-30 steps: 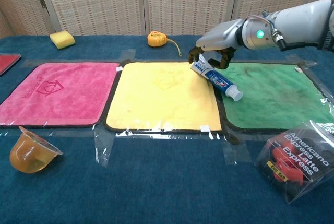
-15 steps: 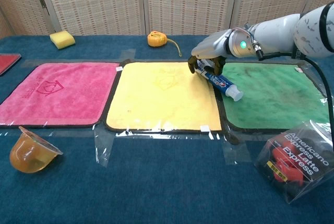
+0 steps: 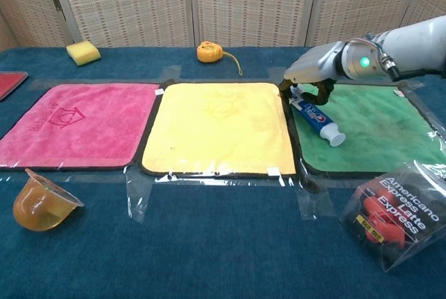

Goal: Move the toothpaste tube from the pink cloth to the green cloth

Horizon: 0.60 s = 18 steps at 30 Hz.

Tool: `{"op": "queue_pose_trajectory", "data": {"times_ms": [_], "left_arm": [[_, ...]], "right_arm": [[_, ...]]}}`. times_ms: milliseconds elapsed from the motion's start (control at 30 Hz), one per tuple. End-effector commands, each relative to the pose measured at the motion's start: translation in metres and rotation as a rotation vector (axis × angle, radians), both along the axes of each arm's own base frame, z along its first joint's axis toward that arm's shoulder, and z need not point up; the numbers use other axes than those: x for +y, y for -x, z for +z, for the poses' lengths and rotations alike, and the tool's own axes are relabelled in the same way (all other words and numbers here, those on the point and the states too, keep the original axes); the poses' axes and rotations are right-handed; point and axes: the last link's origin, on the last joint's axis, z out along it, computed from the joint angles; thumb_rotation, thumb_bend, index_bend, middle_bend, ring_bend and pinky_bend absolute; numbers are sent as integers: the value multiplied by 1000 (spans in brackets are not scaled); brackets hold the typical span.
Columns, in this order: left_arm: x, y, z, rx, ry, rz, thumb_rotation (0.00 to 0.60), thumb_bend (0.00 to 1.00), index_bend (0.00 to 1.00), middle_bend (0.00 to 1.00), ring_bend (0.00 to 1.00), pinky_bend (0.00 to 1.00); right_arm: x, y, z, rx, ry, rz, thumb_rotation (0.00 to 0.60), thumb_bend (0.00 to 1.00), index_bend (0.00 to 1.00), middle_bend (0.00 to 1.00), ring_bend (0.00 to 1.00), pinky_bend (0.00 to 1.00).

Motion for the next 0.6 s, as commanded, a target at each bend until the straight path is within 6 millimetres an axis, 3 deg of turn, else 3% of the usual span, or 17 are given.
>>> {"op": "queue_pose_trajectory", "data": {"times_ms": [33, 433, 600], "left_arm": [[0, -1, -1, -1, 2, -3, 600, 437, 192, 122, 64, 0], [0, -4, -3, -7, 8, -15, 600, 438, 192, 122, 63, 0], [0, -4, -3, -10, 6, -16, 600, 438, 192, 122, 63, 0]], "right_arm": [[9, 15, 11, 11, -2, -2, 600, 761, 273, 268, 188, 49], [40, 57, 50, 42, -5, -11, 600, 761, 276, 270, 187, 49], [51, 47, 62, -57, 25, 27, 600, 761, 277, 264, 194, 48]]}}
